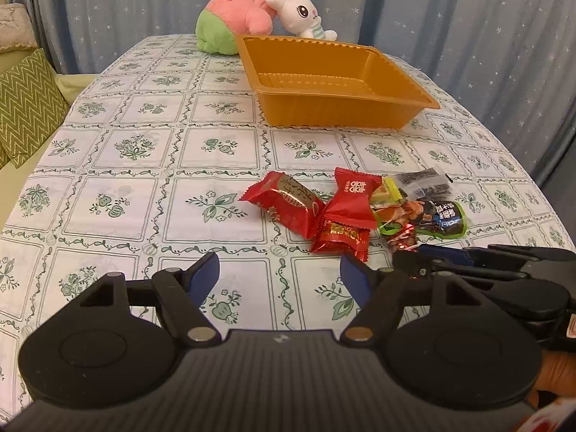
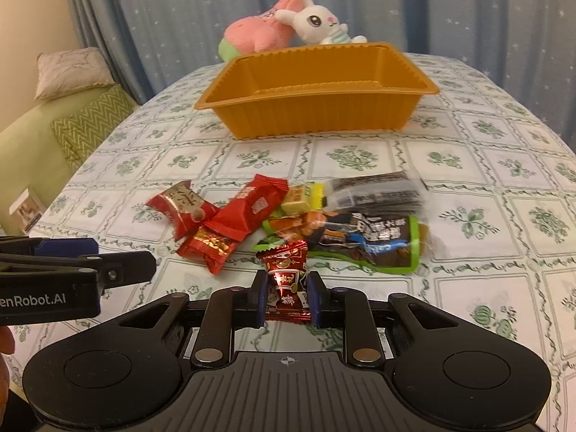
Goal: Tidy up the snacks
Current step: 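Grasp a small red-and-gold candy with the right tool while the left tool grasps a red candy, then carry both red candies into the orange tray and open both tools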
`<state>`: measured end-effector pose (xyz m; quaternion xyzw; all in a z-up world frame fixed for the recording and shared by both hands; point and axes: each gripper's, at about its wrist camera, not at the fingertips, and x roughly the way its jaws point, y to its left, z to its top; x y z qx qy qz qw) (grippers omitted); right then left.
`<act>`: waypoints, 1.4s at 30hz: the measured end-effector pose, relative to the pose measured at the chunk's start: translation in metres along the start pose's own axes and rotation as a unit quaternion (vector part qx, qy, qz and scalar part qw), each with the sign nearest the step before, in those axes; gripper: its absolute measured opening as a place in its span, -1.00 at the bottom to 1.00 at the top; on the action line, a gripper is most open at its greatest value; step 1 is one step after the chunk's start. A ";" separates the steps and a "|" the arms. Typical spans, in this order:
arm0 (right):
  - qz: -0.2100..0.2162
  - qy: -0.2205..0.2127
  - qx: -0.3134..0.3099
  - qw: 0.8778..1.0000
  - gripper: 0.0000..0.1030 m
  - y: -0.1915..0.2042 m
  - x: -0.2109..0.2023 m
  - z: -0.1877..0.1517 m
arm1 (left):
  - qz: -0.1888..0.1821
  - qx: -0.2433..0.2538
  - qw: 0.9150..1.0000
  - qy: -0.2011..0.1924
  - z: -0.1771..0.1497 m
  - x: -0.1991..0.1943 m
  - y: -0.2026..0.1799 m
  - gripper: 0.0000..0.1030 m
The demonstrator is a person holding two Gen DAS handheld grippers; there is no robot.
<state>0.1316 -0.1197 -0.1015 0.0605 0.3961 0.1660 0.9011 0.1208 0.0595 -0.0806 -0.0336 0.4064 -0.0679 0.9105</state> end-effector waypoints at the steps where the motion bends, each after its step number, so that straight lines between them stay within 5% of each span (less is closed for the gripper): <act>1: 0.005 0.002 -0.002 1.000 -0.55 0.000 0.000 0.000 | -0.003 0.000 1.000 0.001 0.000 0.001 -0.001 0.33; 7: -0.013 0.003 0.008 1.000 -0.55 -0.015 -0.011 -0.005 | -0.044 0.015 0.999 0.003 0.001 0.012 -0.013 -0.01; 12: -0.027 -0.001 0.021 0.999 -0.55 -0.029 -0.020 -0.010 | -0.054 0.027 0.998 0.005 0.006 0.029 -0.024 -0.02; 17: -0.032 -0.005 0.033 0.999 -0.55 -0.037 -0.024 -0.012 | -0.042 0.053 0.998 0.004 0.008 0.045 -0.039 -0.03; 23: -0.034 -0.008 0.046 0.998 -0.55 -0.046 -0.027 -0.013 | -0.003 0.082 0.997 0.001 0.003 0.046 -0.054 -0.41; 42: -0.032 -0.040 0.062 0.997 -0.55 -0.059 -0.065 -0.004 | -0.012 0.034 0.999 -0.018 0.002 -0.014 -0.077 -0.44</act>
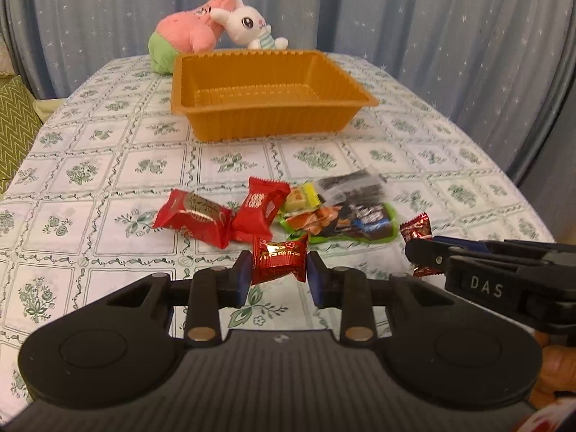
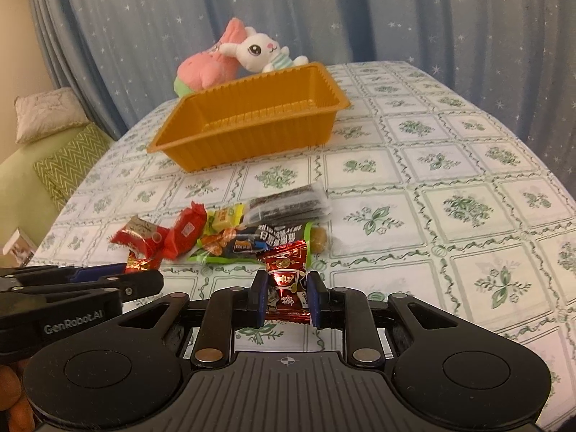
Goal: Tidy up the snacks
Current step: 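Carry both red candies into the orange tray and open both tools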
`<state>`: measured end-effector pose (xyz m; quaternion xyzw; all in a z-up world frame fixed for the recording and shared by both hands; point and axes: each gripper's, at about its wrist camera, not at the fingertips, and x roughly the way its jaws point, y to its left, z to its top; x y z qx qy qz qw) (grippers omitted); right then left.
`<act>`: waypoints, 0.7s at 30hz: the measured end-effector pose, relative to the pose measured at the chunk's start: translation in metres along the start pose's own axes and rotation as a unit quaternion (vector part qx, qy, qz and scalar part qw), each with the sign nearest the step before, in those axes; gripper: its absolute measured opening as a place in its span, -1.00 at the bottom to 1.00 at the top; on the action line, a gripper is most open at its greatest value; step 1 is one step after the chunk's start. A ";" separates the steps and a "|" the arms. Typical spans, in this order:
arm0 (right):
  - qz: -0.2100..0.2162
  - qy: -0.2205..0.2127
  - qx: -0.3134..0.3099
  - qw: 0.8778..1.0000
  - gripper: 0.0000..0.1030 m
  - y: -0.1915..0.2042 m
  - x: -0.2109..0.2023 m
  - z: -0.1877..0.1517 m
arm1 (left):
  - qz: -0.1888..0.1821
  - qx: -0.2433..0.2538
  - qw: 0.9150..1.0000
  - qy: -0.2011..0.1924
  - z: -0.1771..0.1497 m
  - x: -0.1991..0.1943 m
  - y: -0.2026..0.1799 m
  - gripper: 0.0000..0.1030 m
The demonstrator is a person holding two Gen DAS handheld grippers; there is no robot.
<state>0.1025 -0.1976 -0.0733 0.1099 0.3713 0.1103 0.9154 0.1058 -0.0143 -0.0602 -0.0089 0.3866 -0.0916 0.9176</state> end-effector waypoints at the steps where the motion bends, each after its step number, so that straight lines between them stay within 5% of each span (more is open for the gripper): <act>1: 0.000 -0.002 0.000 1.000 -0.55 -0.001 -0.003 0.001 | -0.001 -0.001 1.000 -0.001 0.002 -0.003 -0.001 -0.44; 21: 0.002 -0.024 -0.009 1.000 -0.55 -0.012 -0.002 0.053 | -0.005 -0.001 1.000 -0.013 0.054 0.001 -0.003 -0.44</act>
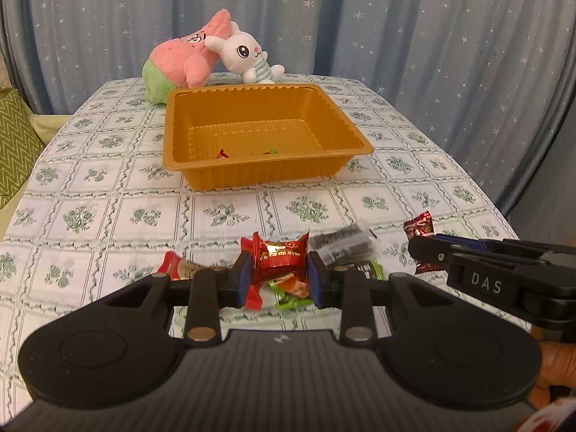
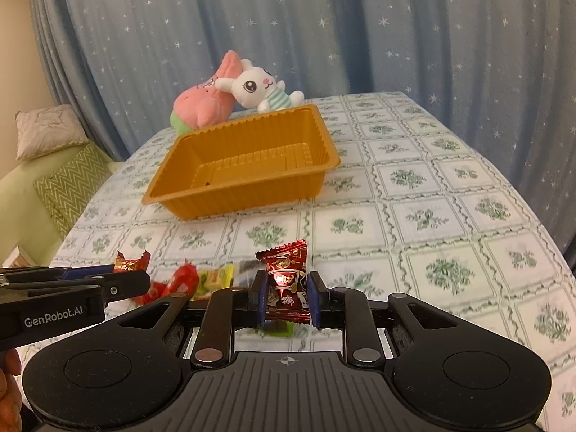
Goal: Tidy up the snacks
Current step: 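Carry both red candies into the orange tray and open both tools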
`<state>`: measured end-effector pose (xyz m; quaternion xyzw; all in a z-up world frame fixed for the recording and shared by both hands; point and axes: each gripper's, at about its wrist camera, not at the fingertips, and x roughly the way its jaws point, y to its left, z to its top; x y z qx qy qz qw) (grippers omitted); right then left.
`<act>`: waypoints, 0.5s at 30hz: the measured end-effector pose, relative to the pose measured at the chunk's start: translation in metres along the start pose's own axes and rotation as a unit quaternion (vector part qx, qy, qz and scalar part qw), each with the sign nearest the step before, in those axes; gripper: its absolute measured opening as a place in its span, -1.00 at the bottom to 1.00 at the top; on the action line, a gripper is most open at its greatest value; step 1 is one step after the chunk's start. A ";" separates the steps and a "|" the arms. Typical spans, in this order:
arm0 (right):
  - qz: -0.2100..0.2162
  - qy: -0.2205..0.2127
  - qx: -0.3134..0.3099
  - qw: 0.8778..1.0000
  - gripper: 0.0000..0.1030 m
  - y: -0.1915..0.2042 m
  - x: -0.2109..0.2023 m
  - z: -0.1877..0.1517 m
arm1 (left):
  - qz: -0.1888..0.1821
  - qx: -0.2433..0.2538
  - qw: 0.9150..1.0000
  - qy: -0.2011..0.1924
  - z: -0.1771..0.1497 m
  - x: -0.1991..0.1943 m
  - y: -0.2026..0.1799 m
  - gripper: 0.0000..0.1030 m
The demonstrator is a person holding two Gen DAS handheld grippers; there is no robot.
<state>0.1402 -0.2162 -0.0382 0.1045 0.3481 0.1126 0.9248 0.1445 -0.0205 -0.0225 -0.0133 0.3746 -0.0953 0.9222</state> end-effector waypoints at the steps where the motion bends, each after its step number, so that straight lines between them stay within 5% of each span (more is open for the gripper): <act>1: 0.001 0.000 -0.001 1.000 -0.55 -0.001 0.002 0.003 | 0.000 0.001 1.000 0.000 0.003 0.002 0.001 -0.44; 15: 0.017 -0.014 -0.018 1.000 -0.55 -0.002 0.046 0.065 | -0.004 0.014 1.000 -0.017 0.059 0.030 0.023 -0.44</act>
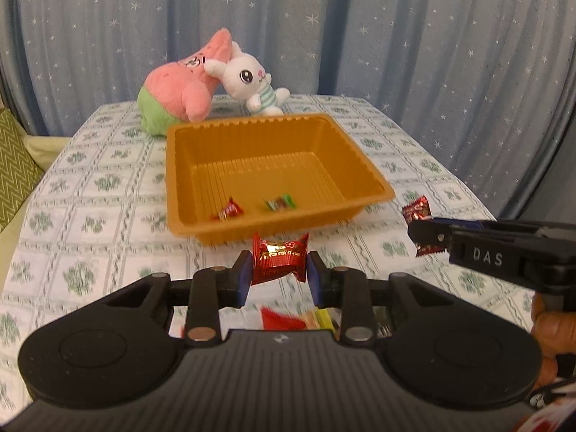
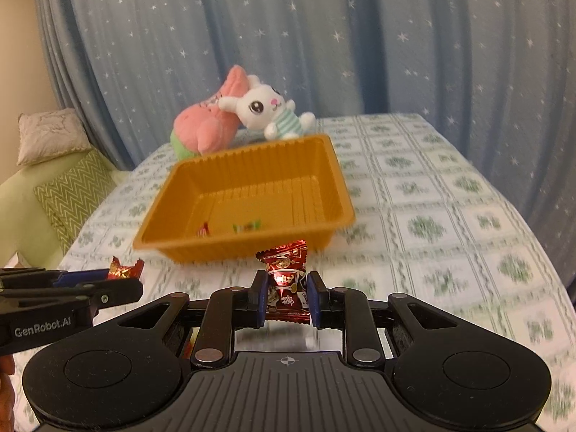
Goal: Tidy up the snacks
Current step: 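Carry both red candies into the orange tray and open both tools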
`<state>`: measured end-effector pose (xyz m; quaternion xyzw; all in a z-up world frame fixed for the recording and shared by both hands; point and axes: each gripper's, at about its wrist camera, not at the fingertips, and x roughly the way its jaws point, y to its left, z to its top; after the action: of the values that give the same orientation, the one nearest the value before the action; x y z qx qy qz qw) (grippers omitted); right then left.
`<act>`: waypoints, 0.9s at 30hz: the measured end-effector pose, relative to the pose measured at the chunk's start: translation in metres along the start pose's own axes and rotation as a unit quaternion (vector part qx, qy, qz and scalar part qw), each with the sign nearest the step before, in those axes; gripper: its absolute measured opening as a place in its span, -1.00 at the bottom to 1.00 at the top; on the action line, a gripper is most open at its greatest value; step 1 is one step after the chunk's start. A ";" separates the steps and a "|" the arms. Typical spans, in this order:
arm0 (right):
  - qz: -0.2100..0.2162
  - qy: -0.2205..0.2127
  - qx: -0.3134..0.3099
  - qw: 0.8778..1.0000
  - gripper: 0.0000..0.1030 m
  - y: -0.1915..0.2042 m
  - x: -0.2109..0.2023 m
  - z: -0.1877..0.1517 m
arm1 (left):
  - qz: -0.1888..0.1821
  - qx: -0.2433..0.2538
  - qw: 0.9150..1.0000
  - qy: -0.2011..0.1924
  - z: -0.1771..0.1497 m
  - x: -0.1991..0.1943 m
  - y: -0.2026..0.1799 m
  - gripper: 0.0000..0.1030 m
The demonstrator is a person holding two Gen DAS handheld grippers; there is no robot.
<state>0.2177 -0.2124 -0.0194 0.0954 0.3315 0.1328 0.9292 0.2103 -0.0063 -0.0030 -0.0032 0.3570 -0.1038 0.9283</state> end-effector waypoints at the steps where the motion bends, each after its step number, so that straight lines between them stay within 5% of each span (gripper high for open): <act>1: 0.001 -0.001 0.000 1.000 -0.55 -0.001 0.005 0.007 | 0.001 0.003 1.000 -0.002 0.006 0.003 0.002 -0.44; 12: 0.003 0.008 -0.010 1.000 -0.55 -0.003 0.063 0.061 | 0.009 0.005 1.000 -0.008 0.058 0.041 0.027 -0.44; 27: 0.002 0.033 -0.017 0.999 -0.55 -0.004 0.105 0.076 | 0.009 -0.007 1.000 0.010 0.080 0.077 0.045 -0.44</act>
<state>0.3451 -0.1904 -0.0245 0.0760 0.3594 0.1429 0.9190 0.3280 0.0175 0.0022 -0.0052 0.3672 -0.0929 0.9255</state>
